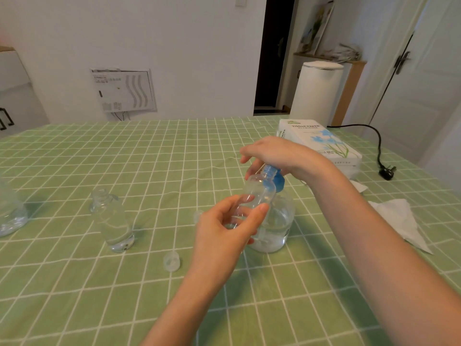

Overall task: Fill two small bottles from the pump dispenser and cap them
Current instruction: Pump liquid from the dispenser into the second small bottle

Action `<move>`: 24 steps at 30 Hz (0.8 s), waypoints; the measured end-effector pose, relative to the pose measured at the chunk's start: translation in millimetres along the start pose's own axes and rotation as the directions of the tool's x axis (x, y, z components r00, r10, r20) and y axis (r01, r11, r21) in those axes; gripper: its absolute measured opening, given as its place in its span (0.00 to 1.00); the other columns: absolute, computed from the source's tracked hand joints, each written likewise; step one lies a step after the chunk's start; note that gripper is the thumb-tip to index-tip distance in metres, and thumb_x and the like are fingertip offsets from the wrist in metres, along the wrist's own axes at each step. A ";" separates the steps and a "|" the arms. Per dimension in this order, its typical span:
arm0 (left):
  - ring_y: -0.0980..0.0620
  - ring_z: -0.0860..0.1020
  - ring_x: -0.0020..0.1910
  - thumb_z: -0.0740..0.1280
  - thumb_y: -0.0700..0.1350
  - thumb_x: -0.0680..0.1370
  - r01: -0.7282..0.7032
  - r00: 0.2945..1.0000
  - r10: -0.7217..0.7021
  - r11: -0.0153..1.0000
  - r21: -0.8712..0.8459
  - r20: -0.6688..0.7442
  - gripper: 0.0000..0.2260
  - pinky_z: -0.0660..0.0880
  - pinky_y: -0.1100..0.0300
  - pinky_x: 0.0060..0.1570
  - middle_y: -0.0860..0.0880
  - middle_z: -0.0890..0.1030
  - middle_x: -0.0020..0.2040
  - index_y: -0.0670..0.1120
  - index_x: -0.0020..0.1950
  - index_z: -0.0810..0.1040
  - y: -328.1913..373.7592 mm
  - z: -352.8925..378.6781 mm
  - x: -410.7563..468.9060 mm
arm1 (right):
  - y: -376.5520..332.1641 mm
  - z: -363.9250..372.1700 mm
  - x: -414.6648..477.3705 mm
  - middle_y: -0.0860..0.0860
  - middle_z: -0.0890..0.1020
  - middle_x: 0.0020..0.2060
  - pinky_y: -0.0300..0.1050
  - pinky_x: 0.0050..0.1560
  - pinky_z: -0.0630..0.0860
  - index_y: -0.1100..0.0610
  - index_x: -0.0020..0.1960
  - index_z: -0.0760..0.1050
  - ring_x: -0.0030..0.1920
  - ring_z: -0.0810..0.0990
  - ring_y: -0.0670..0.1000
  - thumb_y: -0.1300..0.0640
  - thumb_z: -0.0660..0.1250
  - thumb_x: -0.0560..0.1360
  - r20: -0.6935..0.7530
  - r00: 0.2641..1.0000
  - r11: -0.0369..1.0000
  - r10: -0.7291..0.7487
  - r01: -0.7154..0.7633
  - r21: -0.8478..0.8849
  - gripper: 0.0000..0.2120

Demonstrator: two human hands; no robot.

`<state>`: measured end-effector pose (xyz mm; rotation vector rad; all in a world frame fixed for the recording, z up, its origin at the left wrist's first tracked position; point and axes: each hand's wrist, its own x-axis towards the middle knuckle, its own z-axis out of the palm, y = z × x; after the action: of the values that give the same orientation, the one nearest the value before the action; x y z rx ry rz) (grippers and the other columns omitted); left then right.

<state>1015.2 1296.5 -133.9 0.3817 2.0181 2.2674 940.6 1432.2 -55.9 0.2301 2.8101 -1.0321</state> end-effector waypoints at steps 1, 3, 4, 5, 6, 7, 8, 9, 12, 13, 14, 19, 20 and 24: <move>0.59 0.78 0.30 0.73 0.48 0.68 0.003 1.000 -0.003 1.000 -0.003 0.001 0.08 0.73 0.70 0.28 0.52 0.83 0.34 0.52 0.46 0.81 0.5 0.1 0.2 | -0.7 -1.5 0.1 0.55 0.82 0.53 0.55 0.58 0.73 0.52 0.51 0.77 0.55 0.78 0.56 0.47 0.58 0.78 -0.009 1.000 1.000 -0.002 0.002 -0.014 0.12; 0.59 0.78 0.30 0.73 0.49 0.68 0.003 1.000 -0.003 1.000 0.001 0.002 0.08 0.73 0.70 0.28 0.52 0.83 0.35 0.53 0.46 0.81 1.3 0.2 0.1 | -1.5 -1.5 0.3 0.55 0.81 0.54 0.54 0.58 0.74 0.52 0.51 0.78 0.56 0.78 0.57 0.48 0.59 0.77 -0.018 1.000 1.000 -0.009 0.009 -0.008 0.11; 0.59 0.78 0.30 0.73 0.49 0.67 0.002 1.000 -0.002 1.000 0.005 0.000 0.09 0.73 0.71 0.28 0.52 0.83 0.35 0.53 0.46 0.81 1.4 0.0 0.3 | -1.7 -0.6 0.7 0.55 0.81 0.54 0.54 0.58 0.74 0.52 0.51 0.78 0.56 0.78 0.57 0.49 0.60 0.77 -0.018 1.000 1.000 -0.013 0.013 -0.001 0.11; 0.59 0.78 0.30 0.73 0.49 0.68 0.003 1.000 -0.003 1.000 0.008 -0.003 0.09 0.73 0.71 0.28 0.51 0.83 0.35 0.52 0.47 0.81 1.2 -0.5 0.4 | -1.7 0.7 1.5 0.55 0.81 0.54 0.54 0.58 0.74 0.53 0.52 0.78 0.56 0.79 0.58 0.50 0.61 0.77 -0.015 1.000 1.000 -0.016 0.016 -0.001 0.10; 0.59 0.78 0.30 0.73 0.49 0.68 0.006 1.000 -0.006 1.000 0.010 -0.005 0.10 0.73 0.71 0.28 0.51 0.83 0.35 0.52 0.48 0.81 1.1 -0.9 0.5 | -1.5 1.9 2.3 0.55 0.81 0.54 0.53 0.57 0.74 0.53 0.53 0.79 0.56 0.79 0.58 0.51 0.61 0.77 -0.013 1.000 1.000 -0.021 0.021 -0.003 0.10; 0.59 0.78 0.30 0.73 0.49 0.68 0.008 1.000 -0.008 1.000 0.012 -0.004 0.10 0.73 0.71 0.28 0.51 0.83 0.35 0.52 0.48 0.81 1.1 -1.3 0.4 | -1.1 2.6 2.6 0.55 0.82 0.54 0.52 0.57 0.74 0.54 0.53 0.79 0.56 0.79 0.58 0.52 0.61 0.77 -0.011 1.000 1.000 -0.028 0.028 0.001 0.11; 0.60 0.78 0.30 0.73 0.49 0.68 0.009 1.000 -0.009 1.000 0.015 -0.004 0.10 0.72 0.71 0.28 0.51 0.83 0.35 0.52 0.48 0.81 1.1 -1.4 0.5 | -0.7 2.6 2.8 0.55 0.83 0.52 0.51 0.57 0.74 0.55 0.54 0.79 0.56 0.80 0.58 0.53 0.61 0.77 -0.008 0.999 0.999 -0.035 0.035 0.012 0.11; 0.60 0.78 0.30 0.73 0.49 0.68 0.009 1.000 -0.009 1.000 0.018 -0.003 0.10 0.72 0.71 0.28 0.52 0.83 0.35 0.52 0.48 0.81 1.2 -1.5 0.5 | -0.5 2.4 2.7 0.55 0.83 0.51 0.50 0.56 0.74 0.55 0.54 0.79 0.55 0.80 0.57 0.53 0.61 0.77 -0.005 0.999 0.999 -0.039 0.040 0.023 0.11; 0.60 0.78 0.29 0.73 0.49 0.68 0.010 1.000 -0.010 1.000 0.013 -0.001 0.09 0.72 0.71 0.28 0.53 0.82 0.34 0.52 0.47 0.81 1.1 -1.3 0.5 | 1.0 3.0 3.4 0.55 0.83 0.52 0.54 0.60 0.74 0.55 0.52 0.80 0.56 0.79 0.58 0.53 0.60 0.78 -0.005 0.999 0.999 -0.040 0.040 0.032 0.11; 0.60 0.77 0.29 0.73 0.49 0.68 0.012 1.000 -0.012 1.000 0.010 0.000 0.09 0.72 0.71 0.27 0.53 0.82 0.34 0.52 0.47 0.81 0.5 -1.4 0.4 | 2.0 4.1 3.4 0.55 0.83 0.52 0.55 0.61 0.73 0.54 0.52 0.80 0.56 0.79 0.58 0.53 0.60 0.78 -0.005 0.999 0.999 -0.040 0.041 0.036 0.11; 0.61 0.77 0.29 0.73 0.48 0.68 0.014 1.000 -0.014 1.000 0.009 0.000 0.08 0.71 0.72 0.27 0.53 0.81 0.33 0.52 0.46 0.82 -0.1 -1.6 0.3 | 3.2 5.4 3.7 0.55 0.83 0.52 0.54 0.62 0.73 0.55 0.52 0.80 0.56 0.79 0.58 0.53 0.60 0.78 -0.005 0.999 0.998 -0.041 0.041 0.041 0.11; 0.60 0.76 0.29 0.73 0.48 0.68 0.020 1.000 -0.020 1.000 0.015 -0.010 0.09 0.72 0.71 0.27 0.51 0.82 0.35 0.50 0.47 0.82 -2.5 -2.3 0.0 | 7.3 9.8 3.9 0.57 0.84 0.50 0.44 0.48 0.75 0.57 0.54 0.80 0.48 0.80 0.56 0.54 0.59 0.78 0.027 0.999 0.997 -0.036 0.034 0.072 0.13; 0.60 0.77 0.29 0.73 0.48 0.68 0.020 1.000 -0.020 1.000 0.017 -0.011 0.09 0.72 0.71 0.27 0.50 0.82 0.35 0.50 0.47 0.82 -2.7 -2.4 0.2 | 7.5 9.4 3.7 0.56 0.83 0.51 0.45 0.51 0.75 0.57 0.54 0.80 0.48 0.80 0.56 0.54 0.59 0.78 0.028 0.999 0.998 -0.037 0.035 0.058 0.13; 0.59 0.77 0.30 0.73 0.52 0.65 0.001 1.000 -0.001 1.000 0.011 0.009 0.12 0.73 0.70 0.28 0.50 0.82 0.35 0.52 0.47 0.82 -1.0 -1.3 0.4 | 3.4 2.8 3.0 0.56 0.82 0.54 0.51 0.56 0.73 0.53 0.52 0.79 0.53 0.79 0.55 0.49 0.58 0.78 0.030 0.999 1.000 -0.021 0.021 0.006 0.13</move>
<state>1014.4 1295.4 -135.0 0.3907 2.0263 2.2513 938.6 1433.2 -60.7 0.1843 2.7892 -1.0390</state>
